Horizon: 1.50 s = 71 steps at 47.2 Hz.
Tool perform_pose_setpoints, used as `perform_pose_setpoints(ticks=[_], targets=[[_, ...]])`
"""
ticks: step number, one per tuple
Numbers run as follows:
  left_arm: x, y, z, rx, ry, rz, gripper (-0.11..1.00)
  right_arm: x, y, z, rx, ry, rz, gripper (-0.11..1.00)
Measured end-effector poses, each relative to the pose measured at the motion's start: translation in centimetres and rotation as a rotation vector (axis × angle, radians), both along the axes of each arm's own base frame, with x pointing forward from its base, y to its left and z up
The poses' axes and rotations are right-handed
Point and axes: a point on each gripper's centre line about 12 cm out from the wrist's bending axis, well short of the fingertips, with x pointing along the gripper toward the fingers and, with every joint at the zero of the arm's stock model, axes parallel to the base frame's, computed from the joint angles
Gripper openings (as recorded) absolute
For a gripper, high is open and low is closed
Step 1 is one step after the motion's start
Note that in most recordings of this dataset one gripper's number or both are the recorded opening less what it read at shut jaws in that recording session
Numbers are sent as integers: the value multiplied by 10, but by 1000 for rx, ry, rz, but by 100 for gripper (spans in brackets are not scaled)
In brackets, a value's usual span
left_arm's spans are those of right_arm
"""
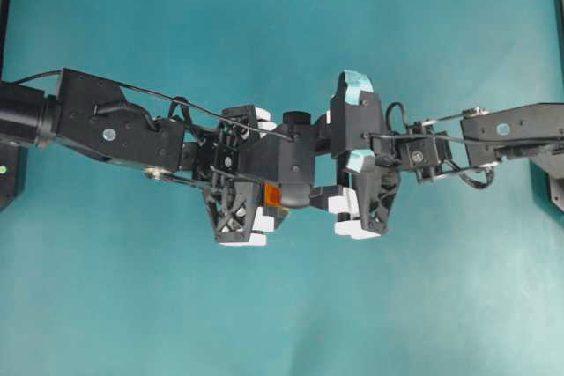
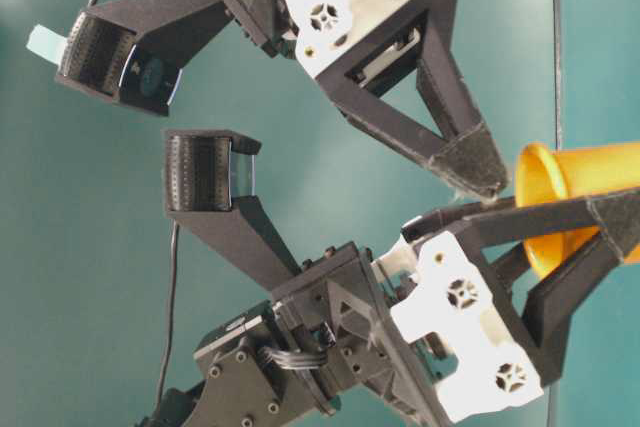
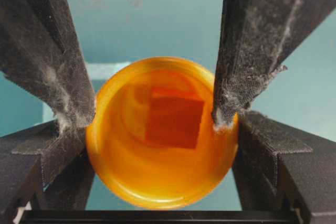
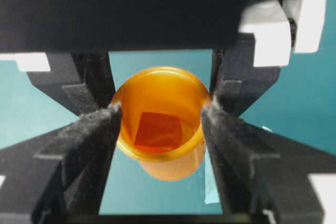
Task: Hold the block with right arm and the cup with left arm, then put the block into the cup.
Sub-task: 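Lower the cube into the cup and open the right gripper, then withdraw the open right gripper to the right side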
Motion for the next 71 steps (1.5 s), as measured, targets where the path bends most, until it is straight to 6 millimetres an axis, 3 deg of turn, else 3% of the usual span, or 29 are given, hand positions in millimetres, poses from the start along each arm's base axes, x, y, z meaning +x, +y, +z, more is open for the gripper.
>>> perform_pose_setpoints(ticks=[37,71], targets=[[0,0,1,-1,0,1,69,-2,-1,-4,-7,34,-7,63],[0,0,0,2,1,0,69,3,2,7,13,-63,15,63]])
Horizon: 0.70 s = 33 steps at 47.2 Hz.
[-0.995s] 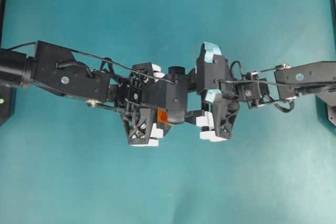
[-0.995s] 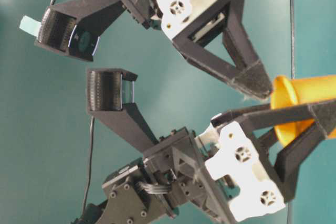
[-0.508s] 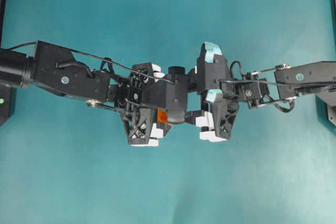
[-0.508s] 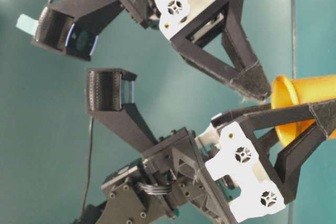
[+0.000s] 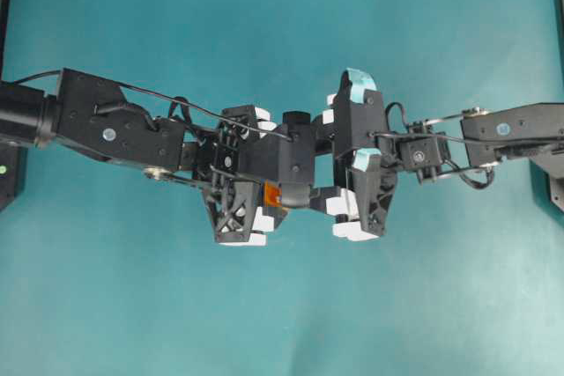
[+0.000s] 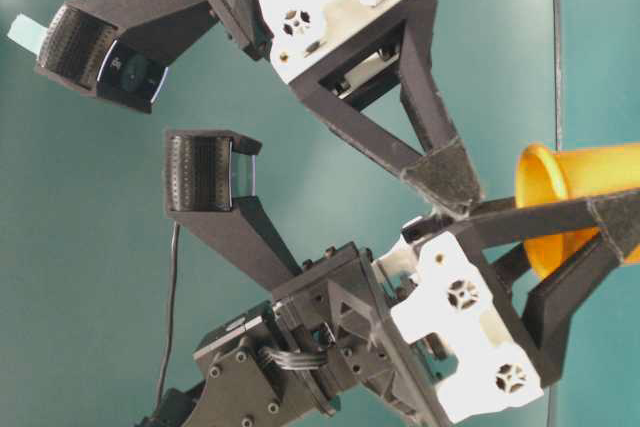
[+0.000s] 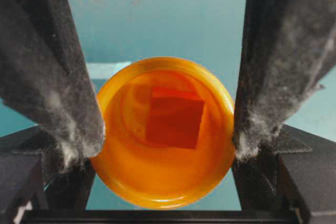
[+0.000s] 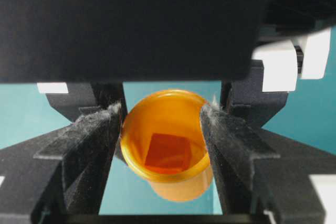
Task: Hold the block with right arm and the cup with left arm, then put the block into the cup.
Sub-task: 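Withdraw the open right gripper to the right side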
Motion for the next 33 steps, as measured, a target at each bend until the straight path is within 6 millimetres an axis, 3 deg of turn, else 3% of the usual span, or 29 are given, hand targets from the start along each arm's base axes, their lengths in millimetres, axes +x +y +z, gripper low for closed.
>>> perform_pose_setpoints(ticks=[19,33], targets=[[0,0,0,-3,0,1,69,-3,0,-2,0,5,0,63],[0,0,1,0,-2,0,69,-29,-2,2,8,-1,-5,63]])
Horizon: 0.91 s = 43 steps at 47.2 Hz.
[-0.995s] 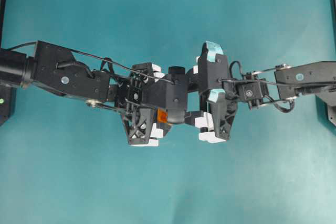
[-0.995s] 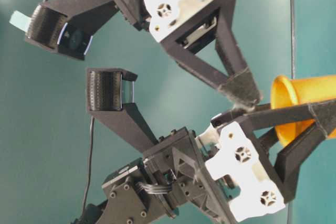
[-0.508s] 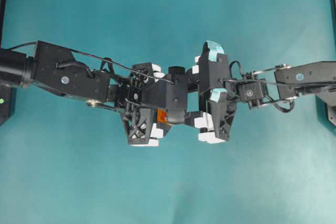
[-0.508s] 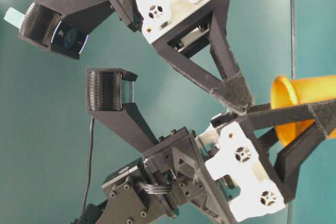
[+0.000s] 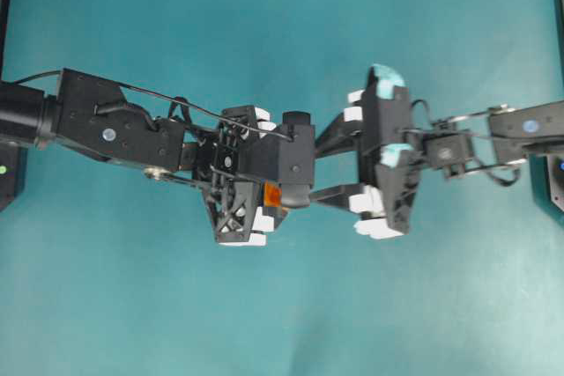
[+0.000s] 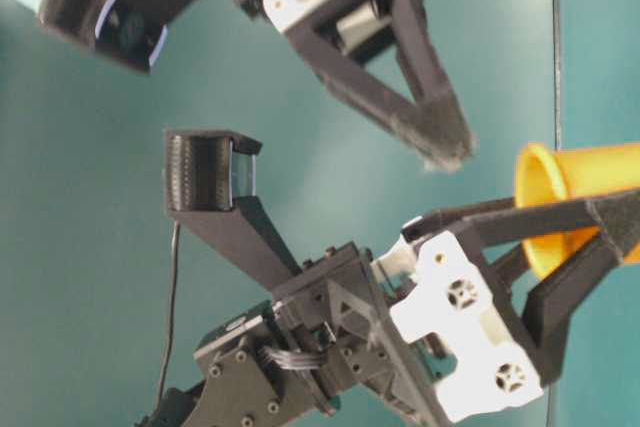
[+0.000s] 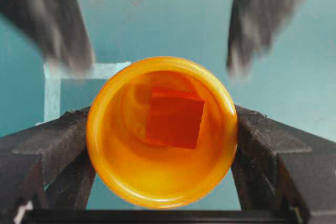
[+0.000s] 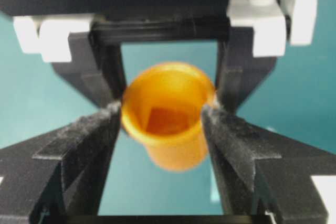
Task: Hold the block with right arm and the cup with left arm, then put the block into the cup.
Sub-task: 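Withdraw the open right gripper to the right side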
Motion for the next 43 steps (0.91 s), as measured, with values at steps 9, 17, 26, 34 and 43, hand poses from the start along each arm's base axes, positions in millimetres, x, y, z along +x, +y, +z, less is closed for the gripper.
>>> perform_pose_setpoints(ticks=[9,17,26,34,43], targets=[[0,0,0,0,2,0,69,-24,-3,5,1,5,-10,63],[0,0,1,-4,0,3,69,-50,-6,13,-4,17,-26,63],[-1,0,-1,-2,3,1,69,-77,-14,32,-7,-22,-52,63],[-1,0,-1,-3,3,3,69,-95,-19,53,-2,-98,-70,63],[0,0,0,0,0,0,69,-107,-22,64,-1,-138,-83,63]])
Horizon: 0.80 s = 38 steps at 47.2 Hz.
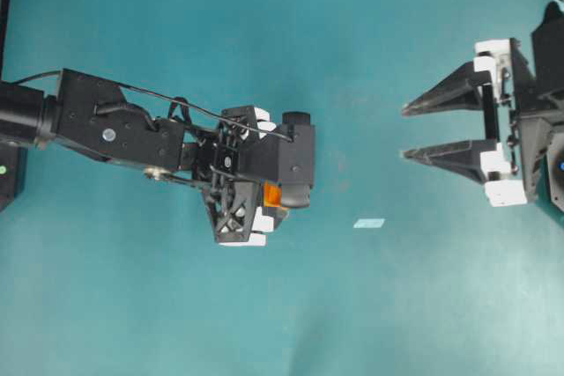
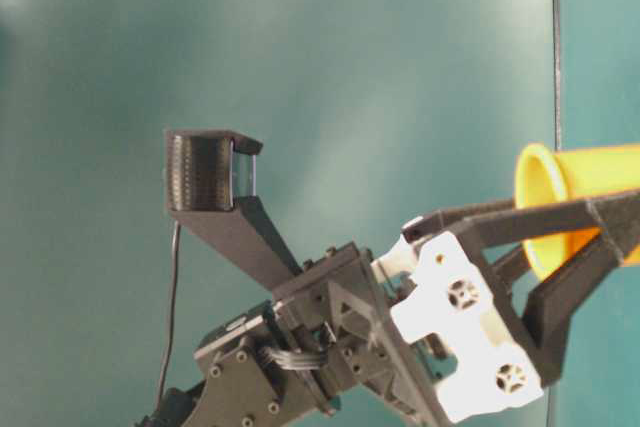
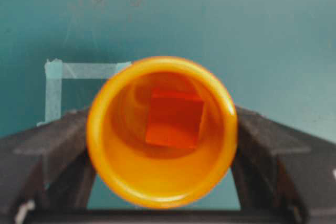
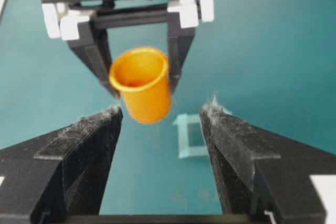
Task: Hold the block with right arm and the cup with left arm, then put the block into the cup.
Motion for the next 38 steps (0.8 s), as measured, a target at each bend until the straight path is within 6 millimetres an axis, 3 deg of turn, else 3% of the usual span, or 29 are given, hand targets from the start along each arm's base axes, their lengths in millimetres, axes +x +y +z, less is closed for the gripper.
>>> perform_pose_setpoints(ticks=[38], targets=[[0,0,1,-1,-1,1,69,3,-1,-10,0,60,-11,63]])
